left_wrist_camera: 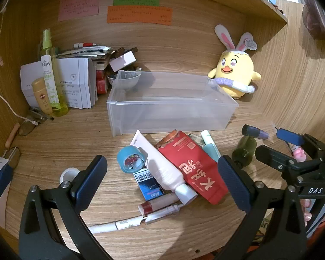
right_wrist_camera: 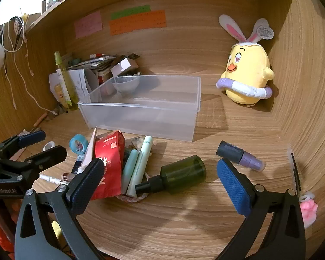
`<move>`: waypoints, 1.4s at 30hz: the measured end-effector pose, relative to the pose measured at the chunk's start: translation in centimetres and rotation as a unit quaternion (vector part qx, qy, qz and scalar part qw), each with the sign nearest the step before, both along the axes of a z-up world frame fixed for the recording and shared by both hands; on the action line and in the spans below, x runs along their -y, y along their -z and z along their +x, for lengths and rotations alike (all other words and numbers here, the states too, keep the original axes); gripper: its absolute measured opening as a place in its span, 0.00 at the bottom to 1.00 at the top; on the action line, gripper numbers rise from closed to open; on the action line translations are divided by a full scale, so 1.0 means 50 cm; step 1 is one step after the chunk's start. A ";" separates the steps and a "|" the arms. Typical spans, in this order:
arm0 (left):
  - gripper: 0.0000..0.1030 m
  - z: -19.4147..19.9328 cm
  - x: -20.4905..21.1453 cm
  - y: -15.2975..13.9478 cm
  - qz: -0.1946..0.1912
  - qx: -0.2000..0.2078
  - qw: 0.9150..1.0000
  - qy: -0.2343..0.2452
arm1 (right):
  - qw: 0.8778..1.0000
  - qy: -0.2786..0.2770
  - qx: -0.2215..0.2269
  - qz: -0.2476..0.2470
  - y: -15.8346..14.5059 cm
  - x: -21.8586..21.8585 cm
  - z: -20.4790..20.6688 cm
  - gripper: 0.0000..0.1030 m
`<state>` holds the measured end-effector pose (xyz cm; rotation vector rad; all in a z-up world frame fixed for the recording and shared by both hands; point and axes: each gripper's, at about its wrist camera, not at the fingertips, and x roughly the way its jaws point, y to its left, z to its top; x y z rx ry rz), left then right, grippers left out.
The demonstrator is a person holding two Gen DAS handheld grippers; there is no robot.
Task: Organize objects
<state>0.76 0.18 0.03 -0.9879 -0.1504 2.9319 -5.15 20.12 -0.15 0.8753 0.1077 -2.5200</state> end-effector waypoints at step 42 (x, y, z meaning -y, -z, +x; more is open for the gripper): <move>1.00 0.006 0.006 -0.005 -0.004 -0.007 1.000 -0.008 | 1.000 -0.018 0.007 -0.001 0.007 0.018 0.002 1.00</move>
